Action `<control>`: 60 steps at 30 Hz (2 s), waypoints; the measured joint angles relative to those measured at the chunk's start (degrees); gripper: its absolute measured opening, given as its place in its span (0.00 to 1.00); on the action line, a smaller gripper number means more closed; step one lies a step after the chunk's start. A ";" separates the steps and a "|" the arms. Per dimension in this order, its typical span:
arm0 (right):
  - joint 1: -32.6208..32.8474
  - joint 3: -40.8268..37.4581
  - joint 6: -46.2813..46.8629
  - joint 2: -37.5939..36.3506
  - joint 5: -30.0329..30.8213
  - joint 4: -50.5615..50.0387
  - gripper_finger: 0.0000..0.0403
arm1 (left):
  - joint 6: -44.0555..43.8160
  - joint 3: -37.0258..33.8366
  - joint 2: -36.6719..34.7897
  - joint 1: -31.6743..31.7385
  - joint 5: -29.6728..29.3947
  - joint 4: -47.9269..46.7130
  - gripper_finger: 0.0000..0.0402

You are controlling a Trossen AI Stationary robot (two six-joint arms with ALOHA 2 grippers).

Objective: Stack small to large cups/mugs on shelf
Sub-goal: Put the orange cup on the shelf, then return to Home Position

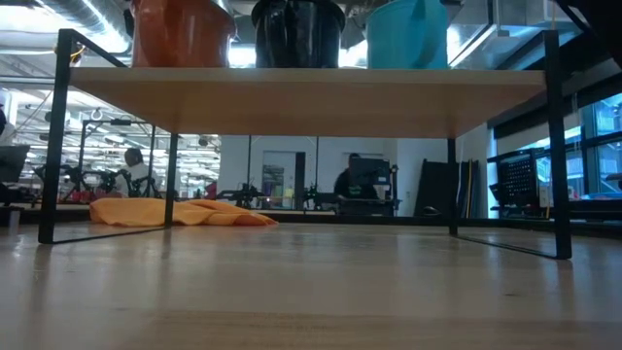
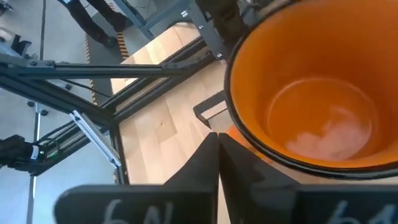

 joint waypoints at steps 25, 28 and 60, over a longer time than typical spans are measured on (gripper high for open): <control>0.56 0.13 -9.47 -2.26 6.49 -0.35 0.03 | -2.80 -0.02 -1.91 3.05 -2.03 -12.81 0.00; 0.36 0.13 -9.64 -2.26 6.49 -0.43 0.03 | -2.68 -0.02 -1.32 3.03 -1.64 -12.73 0.01; -2.14 0.28 -22.92 -9.66 5.39 9.58 0.03 | 3.36 0.07 -4.67 6.24 19.47 16.88 0.01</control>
